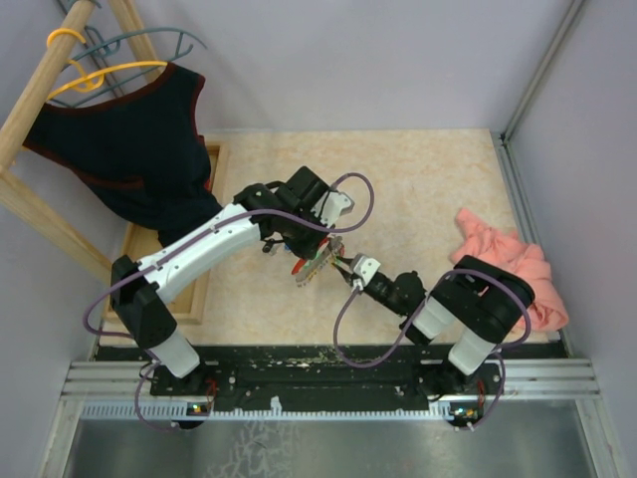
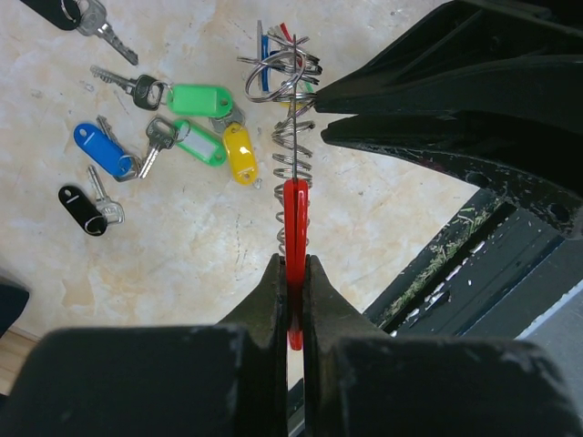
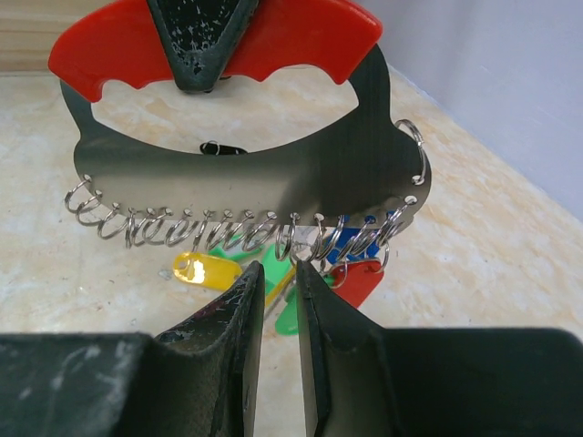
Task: Put the keys on the keyring
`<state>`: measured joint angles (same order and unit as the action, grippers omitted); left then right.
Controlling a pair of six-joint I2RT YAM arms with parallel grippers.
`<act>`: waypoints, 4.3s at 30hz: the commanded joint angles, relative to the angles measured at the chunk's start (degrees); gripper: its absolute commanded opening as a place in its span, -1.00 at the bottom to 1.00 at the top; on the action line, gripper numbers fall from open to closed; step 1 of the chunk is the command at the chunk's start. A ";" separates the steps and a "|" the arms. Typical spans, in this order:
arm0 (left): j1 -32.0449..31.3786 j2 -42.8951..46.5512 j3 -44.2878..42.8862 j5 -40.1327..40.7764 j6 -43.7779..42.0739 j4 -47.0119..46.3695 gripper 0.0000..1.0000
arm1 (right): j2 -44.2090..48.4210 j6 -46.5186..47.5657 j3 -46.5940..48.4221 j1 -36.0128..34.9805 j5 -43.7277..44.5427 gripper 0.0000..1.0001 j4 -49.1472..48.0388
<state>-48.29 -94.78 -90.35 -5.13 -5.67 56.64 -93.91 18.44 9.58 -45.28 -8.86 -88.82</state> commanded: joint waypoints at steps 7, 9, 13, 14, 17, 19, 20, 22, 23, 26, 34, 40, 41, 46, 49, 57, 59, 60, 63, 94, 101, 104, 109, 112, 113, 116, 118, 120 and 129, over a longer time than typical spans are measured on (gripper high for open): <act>-0.79 0.34 -1.72 -0.30 -0.98 0.59 -1.00 | -1.90 2.15 1.73 -0.56 2.00 -0.57 -9.90; -0.82 0.52 -1.40 -0.11 -1.16 0.70 -1.00 | -1.47 2.76 1.35 -0.52 2.27 -0.57 -9.97; -0.89 0.52 -1.18 -0.10 -1.23 0.75 -1.00 | -1.22 3.05 1.05 -0.52 1.21 -0.57 -9.95; -0.89 0.48 -1.15 -0.10 -1.32 0.82 -1.00 | -1.21 3.09 1.06 -0.51 1.25 -0.58 -9.95; -0.86 0.48 -0.93 0.18 -1.34 1.03 -1.00 | -1.25 3.28 0.83 -0.52 1.91 -0.58 -9.97; -0.92 0.56 -0.86 0.14 -1.32 0.98 -1.00 | 0.87 3.16 0.70 -0.51 1.39 -0.57 -9.96; -0.91 0.52 -0.88 0.07 -1.33 0.88 -1.00 | 0.91 3.04 0.68 -0.53 1.05 -0.58 -9.97; -0.97 0.48 -0.88 -0.05 -1.36 0.74 -1.00 | 1.11 2.73 0.70 -0.54 0.45 -0.58 -9.97; -1.01 0.40 -0.88 -0.06 -1.29 0.75 -1.00 | 1.24 2.50 0.69 -0.56 0.10 -0.59 -9.97; -0.97 0.37 -0.88 -0.06 -1.33 0.73 -1.00 | 1.37 1.93 0.83 -0.53 -0.20 -0.60 -9.91; -0.95 0.48 -1.11 -0.02 -1.24 0.62 -1.00 | 1.10 1.01 0.73 -0.50 0.71 -0.60 -9.97; -0.95 0.74 -1.25 0.92 -1.17 0.54 -1.00 | 1.78 0.46 -1.32 -0.51 1.66 -0.57 -9.97; -0.93 0.72 -1.35 0.88 -1.18 0.60 -1.00 | 1.90 0.22 -1.55 -0.56 1.32 -0.57 -9.97; -0.96 0.48 -1.40 0.67 -1.24 0.57 -1.00 | 1.81 -0.10 -1.39 -0.54 -0.45 -0.62 -9.97; -1.00 0.50 -1.33 0.58 -1.27 0.48 -1.00 | 1.86 0.02 -0.72 -0.53 -1.64 -0.65 -10.00; -0.96 0.35 -1.00 0.05 -1.25 0.38 -1.00 | 1.85 0.27 0.74 -0.52 -1.36 -0.67 -9.95; -1.04 0.30 -1.06 0.03 -1.19 0.46 -1.00 | 1.89 0.44 0.79 -0.61 -0.52 -0.67 -9.97; -0.96 0.32 -1.05 0.03 -1.14 0.47 -1.00 | 2.01 0.60 0.76 -0.52 -0.46 -0.67 -9.97; -1.04 0.39 -0.98 -0.04 -1.18 0.37 -1.00 | 2.23 0.85 0.87 -0.56 -0.18 -0.67 -9.95; -1.04 1.18 0.28 -0.79 -1.43 -0.15 -1.00 | 1.27 2.84 1.64 -0.51 -0.32 -0.60 -9.97; -1.02 1.44 0.26 -1.44 -1.52 -0.39 -1.00 | 0.03 2.39 2.41 -0.55 -0.65 -0.62 -9.97; -1.10 1.46 0.26 -1.54 -1.53 -0.39 -1.00 | -0.22 2.50 2.66 -0.52 -0.38 -0.62 -9.97; -1.11 1.44 0.33 -1.90 -1.60 -0.46 -1.00 | -0.26 2.40 3.13 -0.52 0.18 -0.65 -9.97; -1.13 1.53 0.26 -1.97 -1.59 -0.46 -1.00 | -0.22 2.40 3.41 -0.54 0.69 -0.67 -9.95; -1.18 1.65 0.28 -2.07 -1.62 -0.53 -1.00 | -0.28 2.39 3.54 -0.54 0.86 -0.67 -9.94; -1.15 1.73 0.27 -2.29 -1.65 -0.65 -1.00 | -1.93 2.35 3.69 -0.52 0.72 -0.67 -9.93; -1.11 1.71 0.35 -2.19 -1.60 -0.73 -1.00 | -2.44 2.15 3.75 -0.52 0.23 -0.67 -9.97; -1.10 1.71 0.39 -2.17 -1.56 -0.82 -1.00 | -2.62 1.97 3.75 -0.52 0.02 -0.69 -9.97; -1.02 2.14 1.76 -0.99 -0.35 -1.73 -1.00 | -1.23 1.89 2.08 -0.52 0.10 -1.00 -9.96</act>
<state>-49.08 -94.59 -89.27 -6.24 -6.44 56.95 -96.29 20.95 11.40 -45.28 -7.90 -88.97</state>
